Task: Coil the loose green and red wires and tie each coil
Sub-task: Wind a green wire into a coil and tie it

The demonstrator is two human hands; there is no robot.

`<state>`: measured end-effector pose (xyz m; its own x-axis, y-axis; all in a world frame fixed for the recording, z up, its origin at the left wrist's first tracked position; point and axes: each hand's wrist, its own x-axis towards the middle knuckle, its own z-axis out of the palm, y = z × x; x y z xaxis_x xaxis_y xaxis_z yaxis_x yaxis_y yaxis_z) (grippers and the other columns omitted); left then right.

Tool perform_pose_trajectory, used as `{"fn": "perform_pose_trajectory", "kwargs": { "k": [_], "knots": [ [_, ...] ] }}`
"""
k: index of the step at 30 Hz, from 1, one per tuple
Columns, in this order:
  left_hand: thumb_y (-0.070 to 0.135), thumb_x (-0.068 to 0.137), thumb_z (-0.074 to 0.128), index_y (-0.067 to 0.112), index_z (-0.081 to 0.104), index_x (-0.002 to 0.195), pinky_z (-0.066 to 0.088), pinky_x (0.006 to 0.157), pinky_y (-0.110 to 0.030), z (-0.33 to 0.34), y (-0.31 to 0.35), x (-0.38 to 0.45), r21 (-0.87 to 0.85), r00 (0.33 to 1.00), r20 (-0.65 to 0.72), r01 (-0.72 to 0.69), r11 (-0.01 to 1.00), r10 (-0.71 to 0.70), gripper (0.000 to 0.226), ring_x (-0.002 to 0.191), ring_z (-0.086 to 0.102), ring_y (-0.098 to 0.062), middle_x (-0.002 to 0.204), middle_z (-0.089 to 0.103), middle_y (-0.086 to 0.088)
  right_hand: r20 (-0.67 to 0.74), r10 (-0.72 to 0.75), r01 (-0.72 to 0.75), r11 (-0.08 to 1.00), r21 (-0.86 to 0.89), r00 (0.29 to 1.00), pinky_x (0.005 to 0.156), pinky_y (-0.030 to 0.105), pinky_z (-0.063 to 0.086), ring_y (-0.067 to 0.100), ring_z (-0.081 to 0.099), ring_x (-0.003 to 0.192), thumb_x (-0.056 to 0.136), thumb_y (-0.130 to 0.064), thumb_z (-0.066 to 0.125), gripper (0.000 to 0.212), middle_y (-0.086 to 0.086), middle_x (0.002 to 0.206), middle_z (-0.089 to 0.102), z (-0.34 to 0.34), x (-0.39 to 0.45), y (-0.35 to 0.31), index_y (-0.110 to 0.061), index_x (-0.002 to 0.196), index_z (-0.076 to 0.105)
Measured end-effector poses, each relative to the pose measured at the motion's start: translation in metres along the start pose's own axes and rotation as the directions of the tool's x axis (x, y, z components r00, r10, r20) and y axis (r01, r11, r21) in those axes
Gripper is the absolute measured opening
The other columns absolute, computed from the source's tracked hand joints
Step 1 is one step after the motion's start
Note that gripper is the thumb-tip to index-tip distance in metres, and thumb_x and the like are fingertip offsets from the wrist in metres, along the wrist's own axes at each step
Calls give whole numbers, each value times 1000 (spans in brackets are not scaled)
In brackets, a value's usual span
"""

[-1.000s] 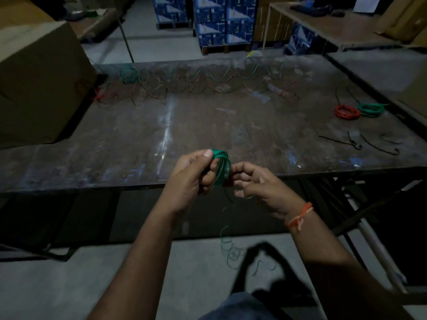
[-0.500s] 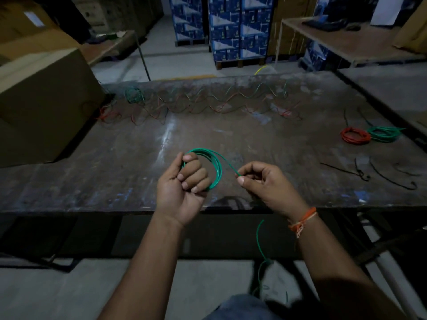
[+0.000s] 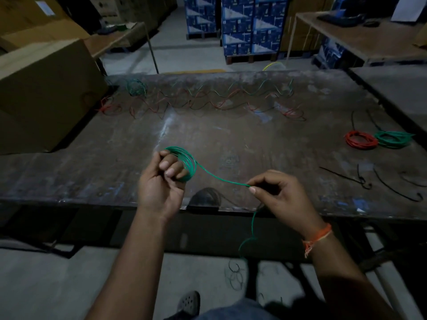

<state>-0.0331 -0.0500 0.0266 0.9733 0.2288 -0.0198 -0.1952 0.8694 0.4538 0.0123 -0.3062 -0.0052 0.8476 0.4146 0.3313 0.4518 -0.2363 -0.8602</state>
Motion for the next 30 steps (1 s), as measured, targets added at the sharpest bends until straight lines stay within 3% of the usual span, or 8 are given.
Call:
{"fn": "perform_pose_trajectory", "kwargs": {
  "k": [3, 6, 11, 13, 16, 21, 26, 30],
  "knots": [
    [21, 108, 32, 14, 49, 86, 47, 54, -20, 2, -14, -4, 279, 984, -90, -123, 952, 153, 28, 52, 53, -9, 59, 53, 4, 109, -228, 241, 963, -118, 967, 68, 23, 49, 11, 65, 79, 90, -11, 75, 7, -2, 84, 66, 7, 0, -33, -13, 96, 79],
    [20, 110, 29, 11, 48, 88, 56, 61, -29, 5, -30, -12, 505, 977, -24, -172, 846, 213, 30, 55, 64, -16, 59, 62, -3, 150, -352, 372, 917, -142, 924, 65, 22, 46, 13, 61, 73, 91, -15, 74, 11, 1, 84, 62, 19, 7, -55, -12, 100, 79],
    [27, 106, 44, 0, 49, 84, 43, 53, -29, 1, -40, -23, 763, 982, 79, -169, 624, 169, 36, 55, 51, -18, 62, 54, -6, 149, -441, 463, 867, -185, 885, 64, 22, 44, 13, 58, 70, 90, -12, 75, 13, 3, 84, 61, 33, 22, -70, -9, 102, 79],
    [26, 106, 42, -5, 47, 85, 35, 47, -26, -1, -42, -26, 783, 985, 128, -173, 597, 116, 38, 49, 42, -19, 58, 46, -8, 166, -435, 462, 866, -193, 885, 67, 25, 46, 16, 60, 74, 91, -11, 73, 14, 5, 86, 61, 33, 27, -72, -9, 104, 77],
    [22, 105, 40, 8, 47, 89, 22, 43, -21, -1, -42, -28, 750, 989, 146, -124, 650, 21, 23, 47, 29, -7, 58, 36, 2, 168, -417, 445, 872, -206, 893, 72, 20, 44, 13, 60, 81, 91, -7, 72, 16, 4, 90, 63, 27, 32, -68, -9, 107, 76],
    [37, 98, 42, 5, 52, 89, 20, 43, -20, -8, -45, -30, 754, 984, 105, 15, 657, -142, 34, 47, 21, -9, 55, 29, 4, 67, -346, 353, 916, -191, 936, 76, 27, 51, 16, 63, 88, 91, -4, 72, 15, 6, 93, 64, 17, 31, -54, -10, 104, 76],
    [38, 96, 46, 13, 56, 81, 19, 41, -17, -8, -51, -34, 651, 957, 109, 135, 747, -268, 30, 42, 20, -6, 53, 28, 5, -60, -154, 149, 986, -73, 986, 77, 39, 57, 16, 64, 94, 88, -11, 76, 16, 0, 97, 63, 20, 20, -38, -19, 102, 76],
    [33, 99, 42, 15, 51, 80, 16, 41, -17, -6, -52, -36, 528, 938, 132, 208, 823, -322, 28, 41, 19, -3, 51, 27, 9, 26, 36, -38, 995, 97, 999, 93, 45, 56, 11, 67, 106, 95, -21, 66, 21, -4, 109, 72, 31, 13, -26, -17, 114, 73]
  ]
}}
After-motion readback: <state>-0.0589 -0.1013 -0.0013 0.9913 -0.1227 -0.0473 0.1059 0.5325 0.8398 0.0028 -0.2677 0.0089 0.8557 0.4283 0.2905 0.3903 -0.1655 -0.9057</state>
